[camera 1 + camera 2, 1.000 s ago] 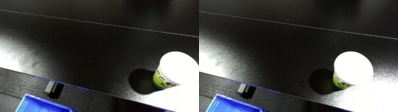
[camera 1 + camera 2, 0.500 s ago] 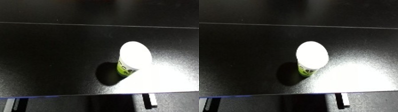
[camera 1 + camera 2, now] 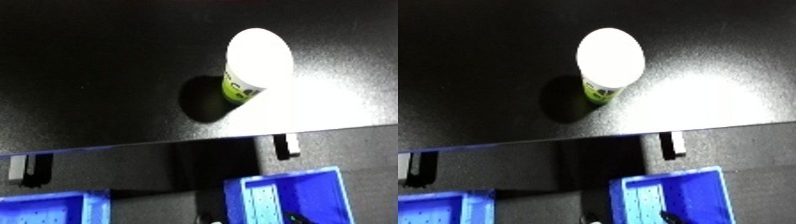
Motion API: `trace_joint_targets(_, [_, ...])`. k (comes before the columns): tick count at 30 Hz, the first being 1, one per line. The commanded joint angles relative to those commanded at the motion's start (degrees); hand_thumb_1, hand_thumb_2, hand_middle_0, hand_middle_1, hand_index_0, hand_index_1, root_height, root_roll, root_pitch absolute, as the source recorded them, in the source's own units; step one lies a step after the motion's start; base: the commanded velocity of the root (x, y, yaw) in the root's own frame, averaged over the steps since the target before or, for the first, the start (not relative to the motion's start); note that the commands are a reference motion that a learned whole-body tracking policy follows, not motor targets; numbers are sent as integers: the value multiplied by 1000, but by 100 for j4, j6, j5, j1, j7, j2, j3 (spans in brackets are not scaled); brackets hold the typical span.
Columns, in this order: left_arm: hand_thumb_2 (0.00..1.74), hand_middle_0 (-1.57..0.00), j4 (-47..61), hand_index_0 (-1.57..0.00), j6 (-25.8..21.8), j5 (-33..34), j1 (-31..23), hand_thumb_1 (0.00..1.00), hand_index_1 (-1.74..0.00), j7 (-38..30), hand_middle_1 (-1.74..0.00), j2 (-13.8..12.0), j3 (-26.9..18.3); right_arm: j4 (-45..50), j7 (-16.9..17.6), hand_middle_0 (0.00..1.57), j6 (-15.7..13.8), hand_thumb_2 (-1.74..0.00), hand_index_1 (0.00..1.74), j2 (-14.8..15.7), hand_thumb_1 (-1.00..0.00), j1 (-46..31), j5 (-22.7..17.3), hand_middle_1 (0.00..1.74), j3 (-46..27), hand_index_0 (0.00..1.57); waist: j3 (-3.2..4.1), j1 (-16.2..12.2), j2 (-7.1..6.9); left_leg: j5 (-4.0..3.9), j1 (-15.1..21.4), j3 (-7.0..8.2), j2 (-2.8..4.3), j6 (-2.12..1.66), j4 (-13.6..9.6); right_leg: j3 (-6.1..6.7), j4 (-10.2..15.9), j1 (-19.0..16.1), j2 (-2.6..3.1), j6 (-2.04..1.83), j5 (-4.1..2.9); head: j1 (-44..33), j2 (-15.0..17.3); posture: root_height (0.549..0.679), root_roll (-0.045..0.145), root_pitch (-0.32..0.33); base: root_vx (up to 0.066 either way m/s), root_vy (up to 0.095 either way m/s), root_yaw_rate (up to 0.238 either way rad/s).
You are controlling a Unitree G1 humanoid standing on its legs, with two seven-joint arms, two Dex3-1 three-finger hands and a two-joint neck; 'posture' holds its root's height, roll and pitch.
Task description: Pick up the object and place it into the box
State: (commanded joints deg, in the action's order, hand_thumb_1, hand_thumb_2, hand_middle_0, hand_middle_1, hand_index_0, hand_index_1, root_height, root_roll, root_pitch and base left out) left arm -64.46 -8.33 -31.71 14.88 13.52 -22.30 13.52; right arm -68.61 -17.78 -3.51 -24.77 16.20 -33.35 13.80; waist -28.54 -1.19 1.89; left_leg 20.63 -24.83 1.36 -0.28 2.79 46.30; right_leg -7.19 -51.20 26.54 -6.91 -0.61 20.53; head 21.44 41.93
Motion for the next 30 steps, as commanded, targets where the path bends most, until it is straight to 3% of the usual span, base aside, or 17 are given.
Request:
trace_joint_targets(5, [0,0,-21,0,-1,105,-58,0,0,-15,0,-2,-25,210,-453,0,-134,0,0,-34,0,-11,-175,0,53,0,16,4,-28,18,34,0,10,2,-2,-14,18,-49,1,0,11,2,125,622,31,-27,14,-5,-6])
trace_joint_targets(8, [0,0,76,0,39,154,-142,0,0,-52,0,-48,-60,750,-900,0,14,0,0,-127,0,-99,-265,0,142,0,13,-12,-69,26,39,1,21,-2,12,-25,19,-64,-5,-4,12,-77,105,623,31,-28,7,-21,-21])
trace_joint_targets(15, [0,0,441,0,124,183,-419,0,0,-141,0,-277,-194,3099,-1666,0,1014,0,0,-524,0,-639,-351,0,420,0,21,-95,-229,19,-9,10,80,-14,21,-58,-8,-22,-38,-19,30,-417,-29,622,28,-21,-2,-26,-55])
trace_joint_targets(20, [0,0,465,0,70,180,-588,0,0,-112,0,-442,-292,4835,-2644,0,1884,0,0,-839,0,-1050,-691,0,383,0,65,-181,-350,-24,-13,41,146,-70,-41,-74,16,-18,-48,-29,47,-679,-139,622,26,-15,6,-26,-59])
trace_joint_targets(25, [0,0,205,0,-53,106,-616,0,0,-50,0,-519,-251,6155,-3427,0,2153,0,0,-1151,0,-1034,-1358,0,316,0,126,-238,-418,-42,-20,81,232,-146,-54,-78,20,-15,-55,-45,69,-820,-253,622,26,-12,13,-11,-61])
trace_joint_targets(30, [0,0,-123,0,-199,138,-575,0,0,18,0,-472,-193,7166,-3753,0,1876,0,0,-1145,0,-773,-2478,0,37,0,219,-267,-442,-20,-57,105,291,-198,-18,-71,18,-6,-54,-67,91,-790,-333,622,27,-9,18,-2,-31])
